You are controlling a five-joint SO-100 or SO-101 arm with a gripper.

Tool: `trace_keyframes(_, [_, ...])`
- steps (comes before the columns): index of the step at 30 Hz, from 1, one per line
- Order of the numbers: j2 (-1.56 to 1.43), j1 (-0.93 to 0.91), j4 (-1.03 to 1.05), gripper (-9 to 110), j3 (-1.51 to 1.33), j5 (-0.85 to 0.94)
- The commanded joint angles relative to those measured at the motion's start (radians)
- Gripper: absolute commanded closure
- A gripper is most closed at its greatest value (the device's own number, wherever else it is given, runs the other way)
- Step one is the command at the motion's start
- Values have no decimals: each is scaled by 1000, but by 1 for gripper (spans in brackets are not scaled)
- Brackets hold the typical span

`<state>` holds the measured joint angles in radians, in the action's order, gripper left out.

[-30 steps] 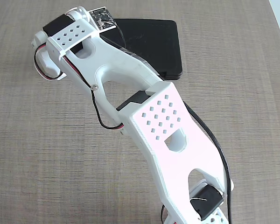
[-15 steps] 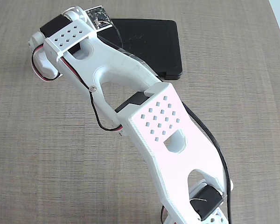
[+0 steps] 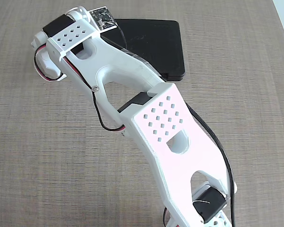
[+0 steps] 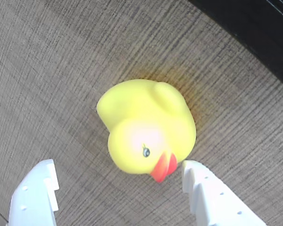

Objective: Grasp a duck and put it on the black surface.

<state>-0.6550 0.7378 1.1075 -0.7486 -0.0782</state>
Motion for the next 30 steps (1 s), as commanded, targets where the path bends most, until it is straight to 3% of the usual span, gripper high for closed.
trace_keyframes(1, [-20, -34, -26, 74, 35, -5])
trace_keyframes(9, [-21, -58, -44, 76, 34, -5])
trace_keyframes(21, [-20, -58, -44, 103, 34, -5])
trace_keyframes(30, [-54, -57, -43, 101, 21, -5])
